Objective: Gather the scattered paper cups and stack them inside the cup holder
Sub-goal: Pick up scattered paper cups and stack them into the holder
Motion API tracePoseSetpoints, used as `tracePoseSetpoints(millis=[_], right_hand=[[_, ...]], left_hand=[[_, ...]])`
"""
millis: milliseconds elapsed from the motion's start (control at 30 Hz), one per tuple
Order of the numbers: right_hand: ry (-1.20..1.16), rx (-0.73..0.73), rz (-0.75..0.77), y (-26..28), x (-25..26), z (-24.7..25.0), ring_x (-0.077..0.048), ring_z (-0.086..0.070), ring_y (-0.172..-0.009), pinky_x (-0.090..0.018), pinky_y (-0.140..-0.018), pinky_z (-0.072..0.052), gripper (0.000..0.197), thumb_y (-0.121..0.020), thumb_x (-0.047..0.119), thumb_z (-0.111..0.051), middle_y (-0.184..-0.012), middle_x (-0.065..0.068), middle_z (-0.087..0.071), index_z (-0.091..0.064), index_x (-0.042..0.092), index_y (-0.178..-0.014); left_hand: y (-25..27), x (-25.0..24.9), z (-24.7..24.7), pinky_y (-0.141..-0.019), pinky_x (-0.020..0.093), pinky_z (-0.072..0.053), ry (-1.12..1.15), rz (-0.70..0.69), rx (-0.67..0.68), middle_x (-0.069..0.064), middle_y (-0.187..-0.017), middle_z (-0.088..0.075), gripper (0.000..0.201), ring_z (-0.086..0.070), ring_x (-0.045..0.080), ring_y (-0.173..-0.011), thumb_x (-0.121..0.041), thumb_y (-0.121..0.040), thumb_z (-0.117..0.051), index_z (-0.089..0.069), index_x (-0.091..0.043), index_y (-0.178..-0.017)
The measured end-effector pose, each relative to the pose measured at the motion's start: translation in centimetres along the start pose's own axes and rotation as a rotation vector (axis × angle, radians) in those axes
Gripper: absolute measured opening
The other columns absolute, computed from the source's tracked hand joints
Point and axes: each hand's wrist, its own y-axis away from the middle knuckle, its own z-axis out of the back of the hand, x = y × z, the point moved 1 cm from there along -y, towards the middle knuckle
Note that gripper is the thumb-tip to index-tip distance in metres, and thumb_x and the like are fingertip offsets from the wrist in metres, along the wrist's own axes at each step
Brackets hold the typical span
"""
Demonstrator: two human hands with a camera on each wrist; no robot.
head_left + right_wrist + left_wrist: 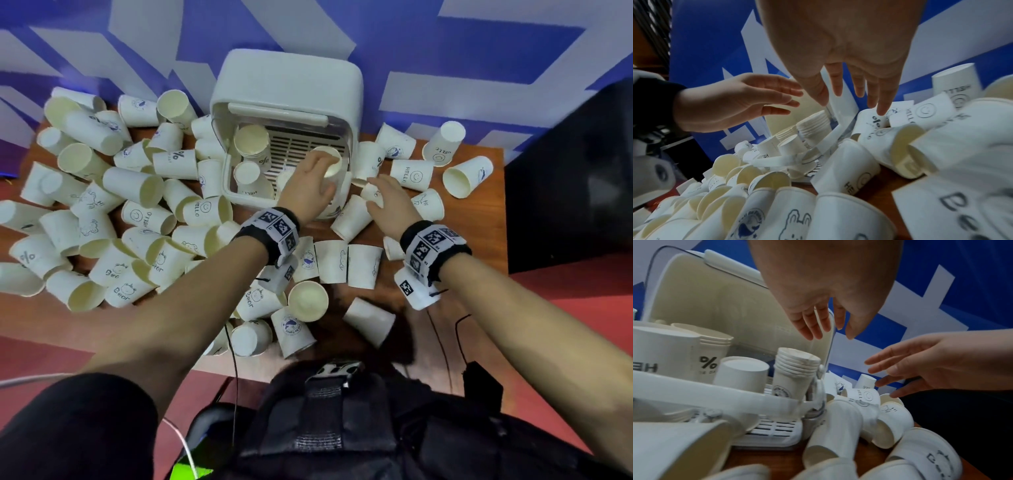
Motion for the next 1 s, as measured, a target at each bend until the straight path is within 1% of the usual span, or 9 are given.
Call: tracePoseSetpoints(millis=[133, 267, 333, 400, 467, 567, 700, 867, 1000], right_hand=[[-0.022, -0.022, -0.047, 1.9, -2.7, 2.3, -0.024, -0.032, -0.136, -0.023, -0.109, -0.02, 0.05, -0.092, 0.007, -0.049, -0.147, -0.012, -0.033, -0.038, 0.007, -0.141], [-0.003, -0.052, -0.069, 3.8, -5.7, 5.2, -0.026, -0.032, -0.136, -0.028, -0.11, -0.022, 0.051, -0.091, 0.006, -0.05, -0.146, -0.014, -0.034, -0.039, 0.006, -0.14], [0.005, -0.072, -0.084, 4.4, -7.3, 6.8, -0.026, -0.034, -0.134, -0.027, -0.109, -0.023, 0.05, -0.091, 0.007, -0.051, -0.145, -0.014, -0.035, -0.039, 0.006, -0.14], [0.003, -0.087, -0.105, 4.8, -8.9, 8.4, -0.026, -0.035, -0.135, -0.026, -0.109, -0.024, 0.051, -0.092, 0.007, -0.052, -0.146, -0.014, -0.036, -0.039, 0.006, -0.141], [0.0, -0.099, -0.136, 4.9, -10.4, 10.0, -0.026, -0.035, -0.135, -0.025, -0.109, -0.024, 0.051, -0.092, 0.008, -0.052, -0.146, -0.015, -0.035, -0.039, 0.006, -0.141], [-0.006, -0.126, -0.163, 4.8, -12.3, 11.9, -0.027, -0.037, -0.133, -0.025, -0.108, -0.024, 0.049, -0.092, 0.009, -0.052, -0.144, -0.016, -0.037, -0.041, 0.006, -0.139], [-0.032, -0.142, -0.174, 4.2, -14.0, 13.5, -0.027, -0.04, -0.131, -0.026, -0.108, -0.026, 0.05, -0.091, 0.009, -0.052, -0.143, -0.015, -0.037, -0.041, 0.007, -0.139], [-0.063, -0.149, -0.18, 3.4, -15.7, 14.5, -0.024, -0.039, -0.131, -0.019, -0.105, -0.023, 0.051, -0.091, 0.008, -0.052, -0.145, -0.013, -0.036, -0.04, 0.006, -0.14], [-0.068, -0.136, -0.208, 2.8, -17.3, 15.0, -0.024, -0.04, -0.13, -0.023, -0.106, -0.025, 0.049, -0.092, 0.009, -0.051, -0.144, -0.012, -0.037, -0.041, 0.006, -0.14]], left_hand=[[0.2, -3.9, -1.7, -0.099, 0.033, -0.038, 0.015, 0.008, 0.034, 0.011, -0.134, -0.047, 0.045, -0.046, 0.026, -0.123, -0.016, -0.089, -0.055, -0.049, -0.011, -0.134], [-0.2, -7.6, -4.4, -0.1, 0.038, -0.041, 0.037, -0.037, 0.088, 0.013, -0.128, -0.051, 0.046, -0.051, 0.029, -0.114, -0.013, -0.088, -0.058, -0.049, -0.009, -0.133], [-0.8, -9.5, -5.8, -0.101, 0.035, -0.038, 0.039, -0.025, 0.124, 0.012, -0.132, -0.049, 0.048, -0.048, 0.029, -0.119, -0.013, -0.089, -0.057, -0.047, -0.009, -0.135], [-1.4, -11.2, -7.2, -0.104, 0.036, -0.036, 0.047, -0.017, 0.146, 0.012, -0.135, -0.046, 0.049, -0.044, 0.029, -0.125, -0.014, -0.089, -0.057, -0.044, -0.01, -0.137], [-2.1, -12.8, -8.4, -0.105, 0.04, -0.037, 0.053, -0.017, 0.158, 0.011, -0.136, -0.046, 0.051, -0.043, 0.029, -0.126, -0.016, -0.089, -0.057, -0.043, -0.011, -0.138], [-3.2, -15.1, -9.9, -0.105, 0.038, -0.036, 0.063, 0.004, 0.186, 0.01, -0.139, -0.044, 0.052, -0.041, 0.027, -0.128, -0.017, -0.091, -0.056, -0.04, -0.014, -0.141], [-4.8, -17.0, -11.7, -0.109, 0.04, -0.033, 0.053, 0.013, 0.221, 0.009, -0.145, -0.04, 0.055, -0.036, 0.027, -0.133, -0.019, -0.092, -0.056, -0.036, -0.015, -0.143], [-6.5, -18.3, -13.9, -0.107, 0.037, -0.03, 0.03, 0.049, 0.273, 0.011, -0.146, -0.036, 0.056, -0.035, 0.029, -0.133, -0.018, -0.092, -0.056, -0.034, -0.015, -0.143], [-7.9, -18.4, -16.1, -0.109, 0.041, -0.031, 0.039, 0.052, 0.324, 0.016, -0.145, -0.034, 0.058, -0.037, 0.034, -0.131, -0.017, -0.087, -0.059, -0.037, -0.012, -0.14]])
